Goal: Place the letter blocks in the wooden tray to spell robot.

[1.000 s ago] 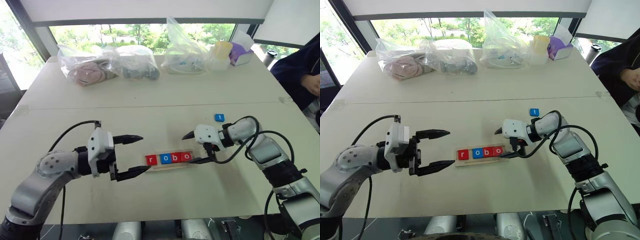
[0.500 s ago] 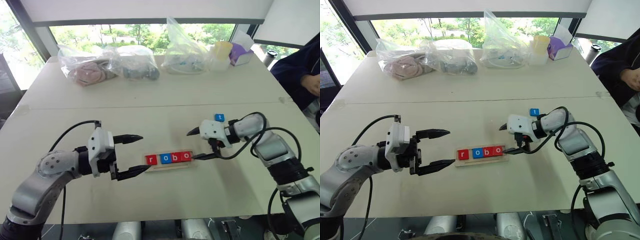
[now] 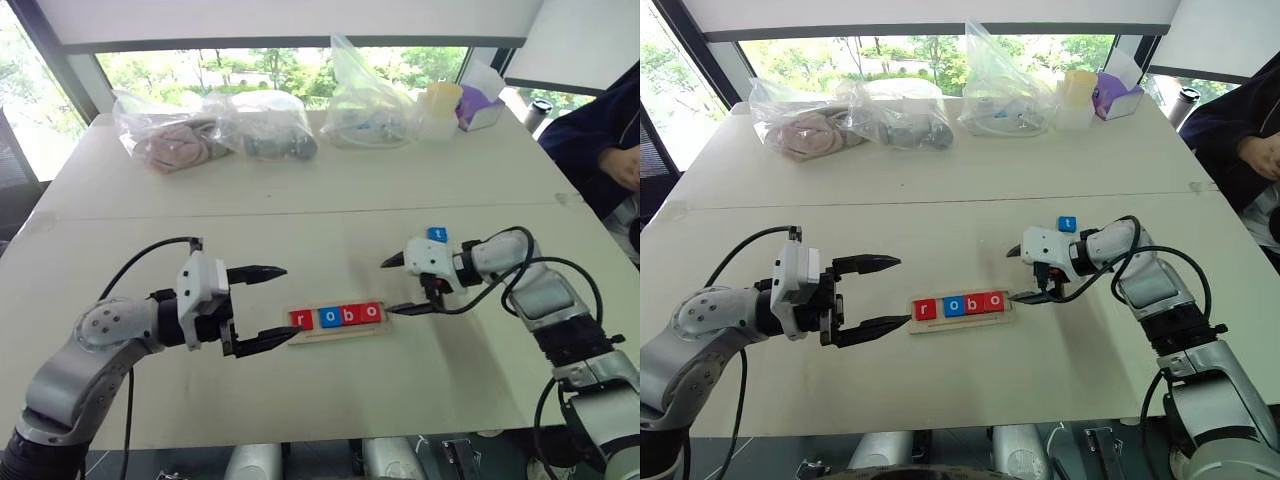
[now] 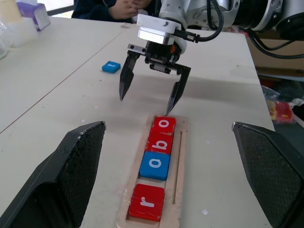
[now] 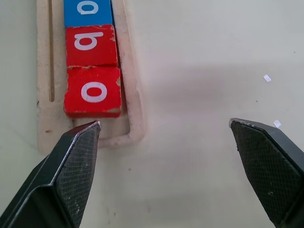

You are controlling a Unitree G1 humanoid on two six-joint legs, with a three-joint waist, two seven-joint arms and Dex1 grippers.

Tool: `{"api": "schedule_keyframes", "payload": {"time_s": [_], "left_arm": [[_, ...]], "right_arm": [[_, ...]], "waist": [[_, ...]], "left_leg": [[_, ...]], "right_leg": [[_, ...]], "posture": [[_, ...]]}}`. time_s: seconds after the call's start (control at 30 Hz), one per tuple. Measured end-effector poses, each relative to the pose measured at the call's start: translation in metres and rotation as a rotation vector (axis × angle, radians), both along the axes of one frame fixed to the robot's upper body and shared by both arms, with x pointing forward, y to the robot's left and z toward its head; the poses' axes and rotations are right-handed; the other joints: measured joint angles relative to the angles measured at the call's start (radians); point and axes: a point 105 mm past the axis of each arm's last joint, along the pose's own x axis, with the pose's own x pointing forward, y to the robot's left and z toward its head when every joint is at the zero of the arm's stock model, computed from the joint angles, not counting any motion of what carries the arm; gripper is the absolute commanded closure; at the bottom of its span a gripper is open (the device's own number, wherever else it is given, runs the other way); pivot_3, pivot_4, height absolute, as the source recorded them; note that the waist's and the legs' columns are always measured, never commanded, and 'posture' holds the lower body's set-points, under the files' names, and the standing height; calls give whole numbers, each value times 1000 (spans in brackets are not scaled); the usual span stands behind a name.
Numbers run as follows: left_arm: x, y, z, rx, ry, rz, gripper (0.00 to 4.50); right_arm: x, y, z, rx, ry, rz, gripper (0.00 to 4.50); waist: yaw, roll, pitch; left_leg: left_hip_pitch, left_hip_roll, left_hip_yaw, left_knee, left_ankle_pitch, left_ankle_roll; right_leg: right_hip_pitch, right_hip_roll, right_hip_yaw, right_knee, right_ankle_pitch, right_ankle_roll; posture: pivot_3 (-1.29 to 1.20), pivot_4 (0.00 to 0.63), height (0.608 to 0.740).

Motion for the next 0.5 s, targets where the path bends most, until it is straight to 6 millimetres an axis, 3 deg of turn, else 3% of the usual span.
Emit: {"api": "schedule_keyframes", "payload": {"time_s": [0.5], "left_arm": [[0,1,-2,-5,6,24,0]], "right_arm": [[-2,15,-3,16,10,46,40]], "waist": [[0,0,0]], "left_leg": [[0,0,-1,0,0,0]], "right_leg": [[0,0,0,0,0,0]], "posture": [[0,150,740]]}}
